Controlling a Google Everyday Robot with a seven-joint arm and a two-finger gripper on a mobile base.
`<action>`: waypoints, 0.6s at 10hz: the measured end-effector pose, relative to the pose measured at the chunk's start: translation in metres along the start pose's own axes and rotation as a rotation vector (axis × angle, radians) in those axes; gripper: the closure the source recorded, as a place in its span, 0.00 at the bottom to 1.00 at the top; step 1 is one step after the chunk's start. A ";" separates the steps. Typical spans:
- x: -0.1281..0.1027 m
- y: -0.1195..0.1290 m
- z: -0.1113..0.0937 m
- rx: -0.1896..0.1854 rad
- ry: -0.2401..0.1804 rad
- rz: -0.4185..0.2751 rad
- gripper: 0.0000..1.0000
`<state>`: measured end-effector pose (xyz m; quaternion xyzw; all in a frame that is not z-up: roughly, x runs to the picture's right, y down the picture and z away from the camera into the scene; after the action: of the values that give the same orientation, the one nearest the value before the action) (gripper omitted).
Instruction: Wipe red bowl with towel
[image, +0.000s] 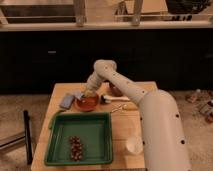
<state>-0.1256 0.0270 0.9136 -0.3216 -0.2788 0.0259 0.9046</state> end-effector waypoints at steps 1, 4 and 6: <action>-0.003 0.004 0.002 -0.025 -0.007 -0.026 1.00; -0.010 0.029 0.005 -0.119 -0.016 -0.114 1.00; -0.008 0.045 0.005 -0.169 -0.014 -0.147 1.00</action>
<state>-0.1293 0.0636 0.8858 -0.3752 -0.3089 -0.0617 0.8718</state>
